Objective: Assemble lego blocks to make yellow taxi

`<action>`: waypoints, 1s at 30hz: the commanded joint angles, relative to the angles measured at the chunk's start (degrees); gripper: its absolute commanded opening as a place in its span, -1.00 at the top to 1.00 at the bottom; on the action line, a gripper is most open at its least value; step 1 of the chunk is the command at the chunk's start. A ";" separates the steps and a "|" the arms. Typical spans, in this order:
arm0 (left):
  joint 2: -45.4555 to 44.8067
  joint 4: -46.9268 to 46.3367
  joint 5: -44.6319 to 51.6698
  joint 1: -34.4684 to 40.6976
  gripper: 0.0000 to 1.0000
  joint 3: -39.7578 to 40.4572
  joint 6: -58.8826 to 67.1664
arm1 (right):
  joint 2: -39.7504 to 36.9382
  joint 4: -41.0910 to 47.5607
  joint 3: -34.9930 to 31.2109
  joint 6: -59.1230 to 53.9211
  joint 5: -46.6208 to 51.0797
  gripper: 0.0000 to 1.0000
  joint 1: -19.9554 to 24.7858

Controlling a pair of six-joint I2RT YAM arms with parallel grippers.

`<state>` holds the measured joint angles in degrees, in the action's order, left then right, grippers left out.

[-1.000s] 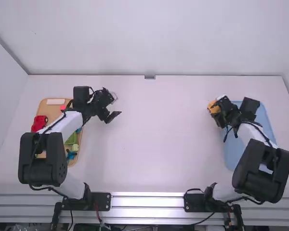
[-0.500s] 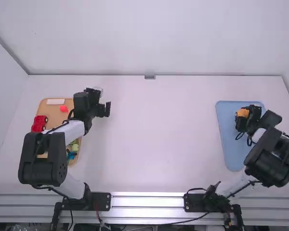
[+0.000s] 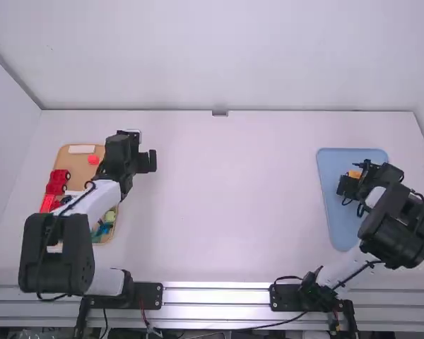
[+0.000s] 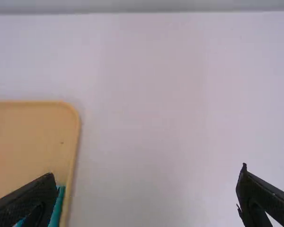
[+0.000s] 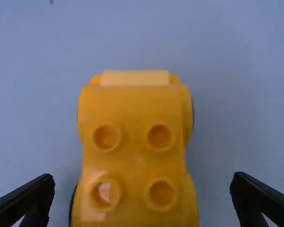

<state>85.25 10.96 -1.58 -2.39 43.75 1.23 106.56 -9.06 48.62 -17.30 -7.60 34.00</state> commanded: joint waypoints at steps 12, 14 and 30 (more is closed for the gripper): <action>-24.13 -0.83 -16.06 12.44 -0.98 -7.78 -0.20 | -26.23 12.68 0.20 -2.49 11.98 -0.98 -16.52; -28.09 -1.73 -16.06 14.08 -0.98 -8.46 -0.17 | -30.86 15.67 0.20 -2.43 11.96 -0.98 -20.50; -43.05 -10.96 -7.64 6.77 -0.70 -16.91 -1.23 | -45.26 10.87 -7.56 5.26 7.60 -0.71 -34.00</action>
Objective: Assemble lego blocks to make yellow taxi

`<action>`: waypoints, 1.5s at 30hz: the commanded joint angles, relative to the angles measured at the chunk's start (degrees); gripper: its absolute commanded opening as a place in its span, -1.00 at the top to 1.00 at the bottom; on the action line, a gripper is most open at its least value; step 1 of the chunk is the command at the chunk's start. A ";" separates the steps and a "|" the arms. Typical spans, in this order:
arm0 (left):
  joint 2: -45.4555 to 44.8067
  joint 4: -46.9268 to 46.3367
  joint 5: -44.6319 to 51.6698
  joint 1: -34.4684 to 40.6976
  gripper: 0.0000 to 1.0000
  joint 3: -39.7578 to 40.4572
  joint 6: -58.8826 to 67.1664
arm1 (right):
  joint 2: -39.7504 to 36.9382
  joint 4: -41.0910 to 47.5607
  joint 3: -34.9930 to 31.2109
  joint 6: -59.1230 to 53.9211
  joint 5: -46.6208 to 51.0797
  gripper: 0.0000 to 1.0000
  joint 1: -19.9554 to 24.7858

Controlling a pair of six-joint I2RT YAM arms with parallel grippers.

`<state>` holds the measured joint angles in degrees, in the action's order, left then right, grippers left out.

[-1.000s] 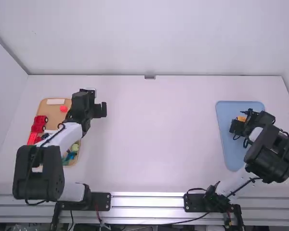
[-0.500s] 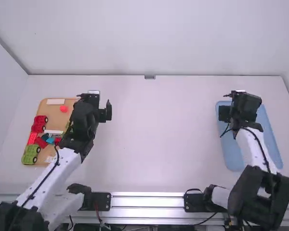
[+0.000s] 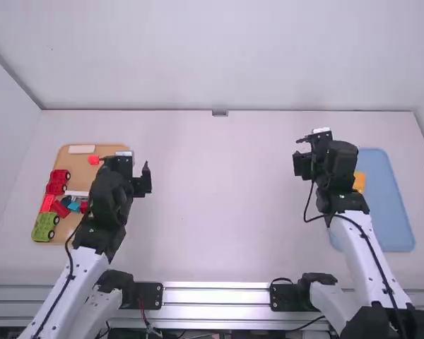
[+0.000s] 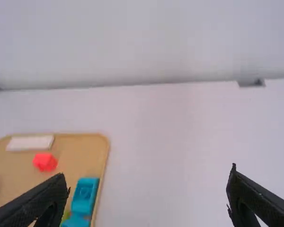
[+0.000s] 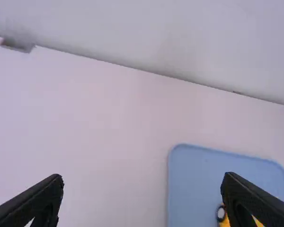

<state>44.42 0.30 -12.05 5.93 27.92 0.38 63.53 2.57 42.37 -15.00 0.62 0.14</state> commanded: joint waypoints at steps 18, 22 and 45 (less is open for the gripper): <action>-25.00 -0.30 12.05 -5.93 0.10 -23.87 -0.38 | -23.61 -2.57 -22.69 15.00 -0.62 0.04 -0.14; -29.09 -0.30 12.05 -5.93 0.24 -27.92 -0.38 | -28.01 -2.57 -27.09 15.00 -0.62 0.19 -0.14; -44.42 -0.30 12.05 -5.93 0.95 -27.92 -0.38 | -53.34 -2.57 -42.37 15.00 -0.62 1.00 -0.14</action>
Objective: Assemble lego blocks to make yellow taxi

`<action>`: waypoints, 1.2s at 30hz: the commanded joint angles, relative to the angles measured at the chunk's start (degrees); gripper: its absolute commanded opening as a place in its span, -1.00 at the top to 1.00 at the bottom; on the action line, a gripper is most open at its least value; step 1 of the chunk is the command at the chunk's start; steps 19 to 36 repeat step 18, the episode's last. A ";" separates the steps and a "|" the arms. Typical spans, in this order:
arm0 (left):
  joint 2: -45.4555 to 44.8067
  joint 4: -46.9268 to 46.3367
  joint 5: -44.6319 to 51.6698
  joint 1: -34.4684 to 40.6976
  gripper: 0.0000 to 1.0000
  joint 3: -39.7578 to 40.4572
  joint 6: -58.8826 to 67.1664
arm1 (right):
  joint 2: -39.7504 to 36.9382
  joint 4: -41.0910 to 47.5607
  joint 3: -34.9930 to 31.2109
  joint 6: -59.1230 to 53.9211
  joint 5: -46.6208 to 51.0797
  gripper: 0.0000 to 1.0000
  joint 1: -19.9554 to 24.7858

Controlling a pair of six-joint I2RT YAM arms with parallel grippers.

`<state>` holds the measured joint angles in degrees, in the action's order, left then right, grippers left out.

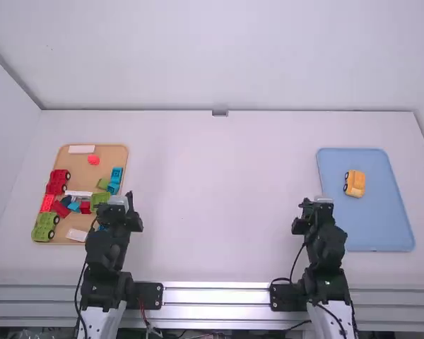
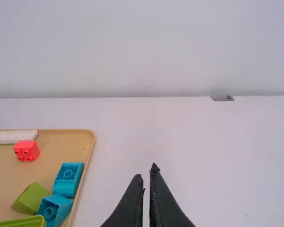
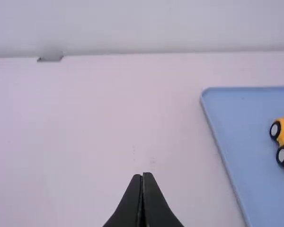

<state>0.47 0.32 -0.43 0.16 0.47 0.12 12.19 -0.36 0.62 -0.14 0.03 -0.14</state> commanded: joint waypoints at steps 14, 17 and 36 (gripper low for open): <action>-0.47 -0.32 0.43 -0.16 1.00 -0.47 -0.12 | -10.71 0.36 -0.62 0.14 -0.03 1.00 0.14; -0.47 -0.32 0.43 -0.16 1.00 -0.47 -0.12 | -12.19 0.36 -0.62 0.14 -0.03 1.00 0.14; -0.47 -0.32 0.43 -0.16 1.00 -0.47 -0.12 | -12.19 0.36 -0.62 0.14 -0.03 1.00 0.14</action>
